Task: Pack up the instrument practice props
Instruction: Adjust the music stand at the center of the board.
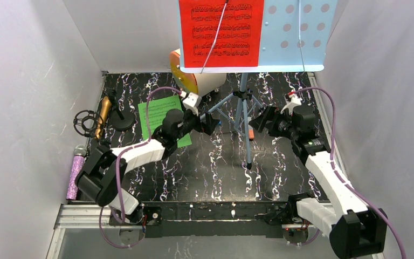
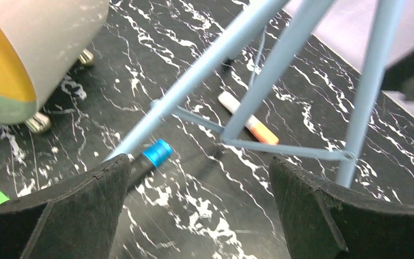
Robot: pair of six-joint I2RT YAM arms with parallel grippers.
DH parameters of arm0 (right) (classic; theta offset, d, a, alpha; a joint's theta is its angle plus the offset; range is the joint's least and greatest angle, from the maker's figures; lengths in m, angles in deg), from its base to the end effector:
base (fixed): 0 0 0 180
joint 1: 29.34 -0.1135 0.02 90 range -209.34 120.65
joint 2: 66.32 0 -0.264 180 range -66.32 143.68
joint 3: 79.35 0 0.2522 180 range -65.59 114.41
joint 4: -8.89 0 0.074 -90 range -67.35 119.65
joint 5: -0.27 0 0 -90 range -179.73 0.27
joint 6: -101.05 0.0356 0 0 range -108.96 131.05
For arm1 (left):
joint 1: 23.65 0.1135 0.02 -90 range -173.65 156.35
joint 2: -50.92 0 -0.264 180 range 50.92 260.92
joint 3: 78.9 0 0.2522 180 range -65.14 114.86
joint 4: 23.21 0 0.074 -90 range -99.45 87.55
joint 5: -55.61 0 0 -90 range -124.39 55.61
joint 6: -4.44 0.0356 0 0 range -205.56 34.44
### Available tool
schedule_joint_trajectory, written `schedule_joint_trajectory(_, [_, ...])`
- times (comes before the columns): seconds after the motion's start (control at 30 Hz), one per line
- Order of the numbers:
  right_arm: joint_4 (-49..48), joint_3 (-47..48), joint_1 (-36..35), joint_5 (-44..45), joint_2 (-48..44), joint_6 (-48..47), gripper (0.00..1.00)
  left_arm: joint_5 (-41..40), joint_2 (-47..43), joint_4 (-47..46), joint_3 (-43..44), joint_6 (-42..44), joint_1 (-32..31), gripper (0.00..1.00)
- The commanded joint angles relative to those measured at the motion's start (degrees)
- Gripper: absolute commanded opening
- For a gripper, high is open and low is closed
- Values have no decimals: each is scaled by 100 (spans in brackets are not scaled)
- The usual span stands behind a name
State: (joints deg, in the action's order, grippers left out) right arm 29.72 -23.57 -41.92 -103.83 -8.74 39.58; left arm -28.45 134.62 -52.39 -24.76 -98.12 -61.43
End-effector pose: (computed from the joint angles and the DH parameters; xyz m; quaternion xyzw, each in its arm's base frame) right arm 0.2233 0.0587 0.2867 0.0472 0.8273 0.2889 0.4795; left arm 0.2505 -0.1988 0.2508 0.1903 0.6834 -0.3326 0.6214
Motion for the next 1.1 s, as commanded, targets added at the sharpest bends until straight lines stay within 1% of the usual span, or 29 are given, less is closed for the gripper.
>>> schedule_joint_trajectory(0.0, [80,-247,-147,-776,-506,-138,99,839,465,128,750,291,329,97])
schedule_joint_trajectory(0.1, [88,-291,-230,-850,-575,-274,99,1134,763,119,1074,444,409,96])
schedule_joint_trajectory(0.23, [-34,-291,-535,-627,-157,-320,99,1624,1211,128,1466,652,429,96])
schedule_joint_trajectory(0.33, [-215,-265,-845,-291,163,-276,99,2007,1523,133,1758,759,438,95])
schedule_joint_trajectory(0.5, [-197,-122,-896,268,675,-361,99,2636,2019,290,2191,836,438,92])
schedule_joint_trajectory(0.6, [-218,-144,-840,676,790,-387,99,2803,2062,294,2173,843,438,91])
schedule_joint_trajectory(0.8, [-325,-199,-584,1042,1008,-233,99,3131,1999,251,1935,669,386,86])
schedule_joint_trajectory(1.07, [-400,1,-446,1230,1251,-230,99,3029,1794,15,1447,603,93,82])
